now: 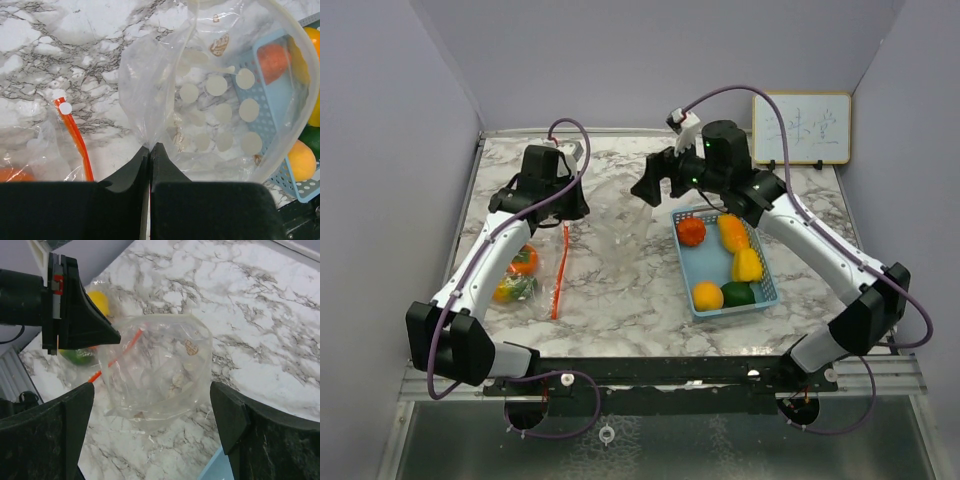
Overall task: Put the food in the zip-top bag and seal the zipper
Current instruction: Open the zipper of the food storage bag, then pick up the fake fruit from the bin.
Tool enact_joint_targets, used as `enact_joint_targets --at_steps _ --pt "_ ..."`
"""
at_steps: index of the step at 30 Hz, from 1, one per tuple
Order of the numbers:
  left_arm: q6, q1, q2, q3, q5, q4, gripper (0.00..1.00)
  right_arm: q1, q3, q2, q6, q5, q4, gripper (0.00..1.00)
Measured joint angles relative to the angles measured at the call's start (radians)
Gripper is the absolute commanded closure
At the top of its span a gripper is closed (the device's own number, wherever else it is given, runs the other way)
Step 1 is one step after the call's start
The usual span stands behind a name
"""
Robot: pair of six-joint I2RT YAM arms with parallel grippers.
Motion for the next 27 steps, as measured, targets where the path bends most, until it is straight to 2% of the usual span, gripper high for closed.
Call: enact_joint_targets --at_steps 4,7,13,19,27 --pt "0.012 0.0 0.002 0.024 -0.027 -0.031 1.0 -0.019 -0.003 -0.079 0.015 0.061 -0.041 0.0" --pt "0.031 0.0 0.002 0.075 -0.065 -0.071 1.0 -0.048 -0.02 -0.114 0.017 0.18 -0.105 0.0" --pt "0.058 0.0 0.002 0.173 -0.104 -0.118 1.0 -0.111 -0.105 -0.066 0.014 0.373 -0.238 0.01" --pt "0.049 0.0 0.015 0.147 -0.056 -0.085 1.0 -0.167 -0.196 0.029 0.024 0.378 -0.251 0.04" --pt "0.018 -0.027 0.055 0.037 0.01 -0.009 1.0 -0.176 -0.242 0.126 0.041 0.324 -0.191 0.06"
